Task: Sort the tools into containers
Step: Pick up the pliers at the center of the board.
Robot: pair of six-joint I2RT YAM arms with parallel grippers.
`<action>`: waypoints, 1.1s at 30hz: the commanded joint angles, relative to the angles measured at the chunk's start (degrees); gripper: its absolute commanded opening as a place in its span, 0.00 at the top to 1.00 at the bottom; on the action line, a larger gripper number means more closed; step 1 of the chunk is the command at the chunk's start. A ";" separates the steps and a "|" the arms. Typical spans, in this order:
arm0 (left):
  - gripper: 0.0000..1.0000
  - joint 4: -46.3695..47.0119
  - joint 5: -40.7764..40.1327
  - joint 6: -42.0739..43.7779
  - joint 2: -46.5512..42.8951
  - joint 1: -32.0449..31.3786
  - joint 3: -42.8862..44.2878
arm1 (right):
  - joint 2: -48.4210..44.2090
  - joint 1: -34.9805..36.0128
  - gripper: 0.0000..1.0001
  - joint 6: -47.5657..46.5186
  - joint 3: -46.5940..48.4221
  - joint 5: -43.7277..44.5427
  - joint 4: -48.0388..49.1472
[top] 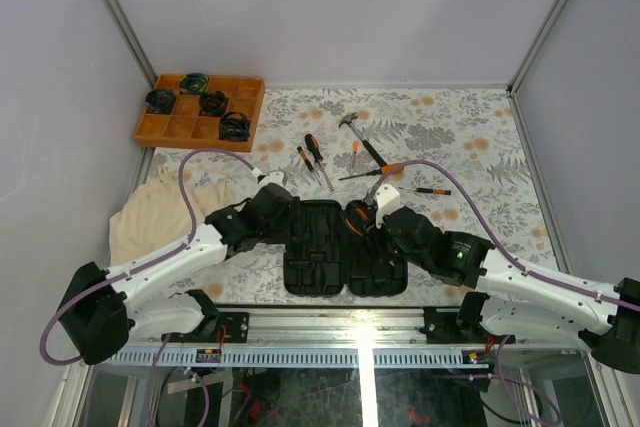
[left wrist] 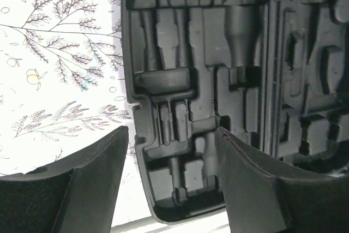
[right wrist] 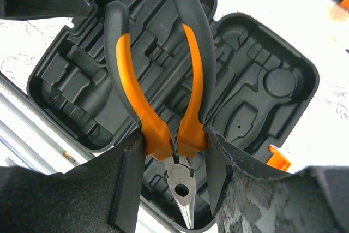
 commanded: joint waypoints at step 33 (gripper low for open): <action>0.92 9.47 -6.16 -8.23 18.44 4.77 -1.10 | -8.77 0.34 0.98 15.32 -7.91 8.24 6.30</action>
